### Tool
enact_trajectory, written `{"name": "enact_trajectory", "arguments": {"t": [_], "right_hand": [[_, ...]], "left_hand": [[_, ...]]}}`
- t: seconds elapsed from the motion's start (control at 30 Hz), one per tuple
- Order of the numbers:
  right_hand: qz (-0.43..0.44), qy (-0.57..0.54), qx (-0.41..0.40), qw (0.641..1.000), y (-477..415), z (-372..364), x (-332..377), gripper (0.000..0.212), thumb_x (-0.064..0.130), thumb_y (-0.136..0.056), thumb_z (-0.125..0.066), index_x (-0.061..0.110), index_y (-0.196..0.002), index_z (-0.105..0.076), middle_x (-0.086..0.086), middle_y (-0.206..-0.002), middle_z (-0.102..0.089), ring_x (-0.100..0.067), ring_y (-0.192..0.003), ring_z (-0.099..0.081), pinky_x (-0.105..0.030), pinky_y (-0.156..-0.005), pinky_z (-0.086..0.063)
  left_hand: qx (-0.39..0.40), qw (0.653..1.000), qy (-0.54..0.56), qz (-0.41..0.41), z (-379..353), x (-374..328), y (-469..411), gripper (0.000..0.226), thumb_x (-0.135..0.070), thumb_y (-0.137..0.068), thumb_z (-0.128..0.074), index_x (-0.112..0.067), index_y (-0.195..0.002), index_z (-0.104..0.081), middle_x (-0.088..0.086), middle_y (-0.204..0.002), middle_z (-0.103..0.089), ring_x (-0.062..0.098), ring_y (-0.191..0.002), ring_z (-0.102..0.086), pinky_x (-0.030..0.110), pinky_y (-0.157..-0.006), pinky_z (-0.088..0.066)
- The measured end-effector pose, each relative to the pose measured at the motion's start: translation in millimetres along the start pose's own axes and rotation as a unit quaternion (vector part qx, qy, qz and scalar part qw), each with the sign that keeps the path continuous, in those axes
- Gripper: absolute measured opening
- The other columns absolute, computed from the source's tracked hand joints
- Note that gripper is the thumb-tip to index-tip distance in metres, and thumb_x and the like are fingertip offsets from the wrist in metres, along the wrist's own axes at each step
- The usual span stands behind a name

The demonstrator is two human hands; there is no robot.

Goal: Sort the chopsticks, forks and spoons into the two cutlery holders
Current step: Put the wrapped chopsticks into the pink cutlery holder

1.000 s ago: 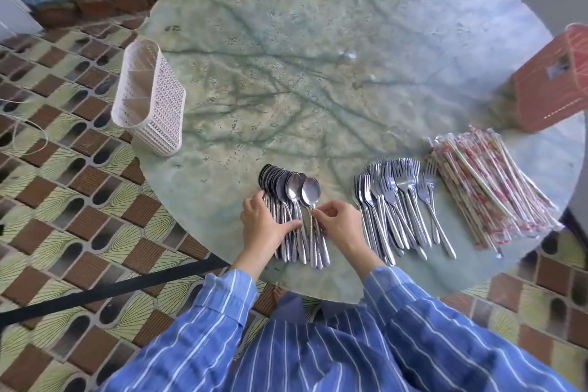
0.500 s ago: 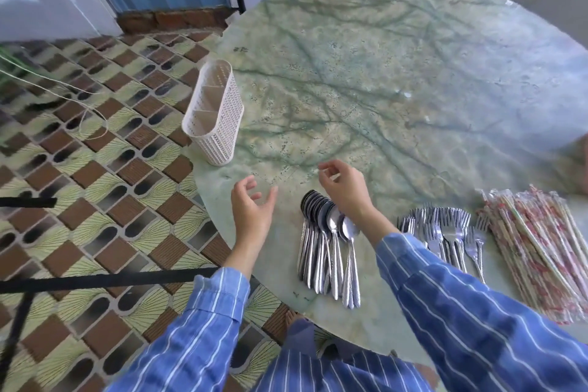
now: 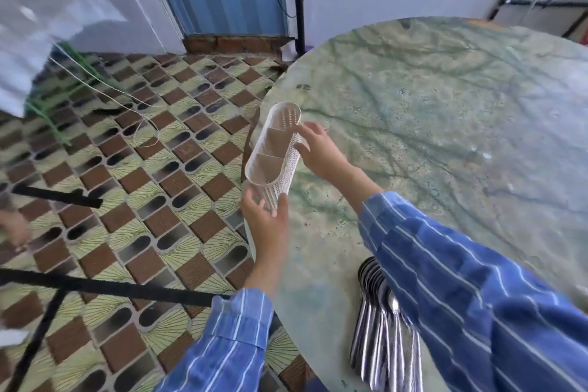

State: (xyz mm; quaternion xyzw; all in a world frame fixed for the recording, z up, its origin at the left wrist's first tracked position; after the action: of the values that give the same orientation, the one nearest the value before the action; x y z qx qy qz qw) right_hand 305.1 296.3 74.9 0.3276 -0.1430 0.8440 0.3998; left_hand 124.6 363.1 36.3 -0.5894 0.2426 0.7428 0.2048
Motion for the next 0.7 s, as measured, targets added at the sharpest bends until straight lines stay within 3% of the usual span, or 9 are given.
{"name": "enact_trajectory", "arguments": {"t": [0.1,0.2,0.27,0.37,0.43,0.53,0.6,0.7], "right_hand": [[0.009,-0.017,-0.023,1.000,2.5,1.8,-1.9,0.024,0.018,-0.098,-0.053,0.015,-0.121,-0.060,-0.012,-0.145,-0.040,-0.030,-0.121,-0.052,-0.042,-0.103,-0.042],[-0.005,-0.047,-0.059,0.997,23.0,9.4,-16.7,0.017,0.017,-0.099,-0.050,0.012,-0.111,-0.062,-0.015,-0.144,-0.041,-0.032,-0.107,-0.060,-0.043,-0.093,-0.047],[-0.017,-0.055,-0.084,0.995,41.3,22.5,-30.5,0.017,0.017,-0.099,-0.049,0.014,-0.110,-0.062,-0.015,-0.143,-0.042,-0.034,-0.108,-0.061,-0.045,-0.092,-0.049],[-0.032,-0.016,-0.114,0.993,69.3,50.9,-51.5,0.020,0.008,-0.099,-0.049,0.009,-0.112,-0.065,-0.018,-0.139,-0.047,-0.035,-0.123,-0.051,-0.043,-0.095,-0.046],[-0.059,-0.002,-0.134,0.989,87.9,72.5,-69.6,0.022,0.006,-0.098,-0.048,0.007,-0.112,-0.065,-0.019,-0.136,-0.050,-0.035,-0.123,-0.049,-0.040,-0.094,-0.043],[-0.119,-0.044,-0.165,0.978,119.5,102.5,-103.4,0.019,0.010,-0.097,-0.048,0.009,-0.109,-0.062,-0.012,-0.130,-0.052,-0.033,-0.108,-0.057,-0.037,-0.089,-0.046],[-0.142,-0.080,-0.168,0.972,141.1,118.3,-121.1,0.017,0.012,-0.097,-0.047,0.010,-0.106,-0.060,-0.003,-0.110,-0.057,-0.027,-0.099,-0.058,-0.039,-0.086,-0.050],[-0.198,-0.127,-0.168,0.957,173.7,139.0,-152.1,0.015,0.021,-0.098,-0.049,0.014,-0.109,-0.058,0.004,-0.098,-0.060,-0.017,-0.089,-0.060,-0.024,-0.073,-0.046]], "left_hand": [[0.008,1.000,-0.006,-0.007,0.2,3.3,-5.2,0.062,-0.011,-0.090,-0.064,-0.012,-0.143,-0.032,0.003,-0.145,-0.037,0.016,-0.125,-0.046,0.035,-0.100,-0.048],[0.027,1.000,-0.002,-0.014,-5.7,1.3,-9.2,0.056,-0.013,-0.089,-0.066,-0.011,-0.137,-0.038,0.009,-0.139,-0.046,0.019,-0.122,-0.052,0.021,-0.091,-0.050],[0.042,0.998,-0.016,-0.035,-17.0,-6.5,-8.9,0.062,-0.015,-0.084,-0.072,-0.008,-0.137,-0.039,0.009,-0.134,-0.046,0.019,-0.113,-0.055,0.008,-0.079,-0.049],[0.088,0.993,-0.061,-0.055,-48.4,-18.2,2.2,0.069,-0.016,-0.080,-0.077,0.000,-0.137,-0.041,0.010,-0.125,-0.042,-0.001,-0.096,-0.052,-0.004,-0.069,-0.038],[0.127,0.986,-0.085,-0.071,-75.4,-21.9,13.4,0.068,-0.023,-0.078,-0.078,0.002,-0.132,-0.044,0.010,-0.124,-0.045,-0.006,-0.090,-0.051,-0.003,-0.068,-0.038],[0.186,0.977,-0.071,-0.073,-123.4,-18.1,39.7,0.079,-0.047,-0.069,-0.080,-0.006,-0.128,-0.045,0.012,-0.121,-0.051,0.020,-0.099,-0.060,0.018,-0.077,-0.053],[0.213,0.973,-0.052,-0.069,-156.4,-22.6,67.5,0.069,-0.044,-0.070,-0.080,-0.011,-0.120,-0.046,0.010,-0.119,-0.050,0.024,-0.102,-0.058,0.023,-0.078,-0.053],[0.242,0.968,-0.020,-0.070,-203.9,-30.7,112.7,0.052,-0.031,-0.078,-0.079,-0.013,-0.113,-0.044,0.010,-0.117,-0.047,0.024,-0.104,-0.053,0.015,-0.076,-0.050]]}}
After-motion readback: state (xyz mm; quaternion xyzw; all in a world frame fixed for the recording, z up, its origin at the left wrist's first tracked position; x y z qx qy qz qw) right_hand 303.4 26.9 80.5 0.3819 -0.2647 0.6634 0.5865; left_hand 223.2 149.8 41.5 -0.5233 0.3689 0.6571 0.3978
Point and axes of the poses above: each hand's wrist, its own y-axis away from the middle knuckle, its own z-axis out of the back of the hand, x = y × z, the point moved 9 cm from there along -y, towards the middle knuckle
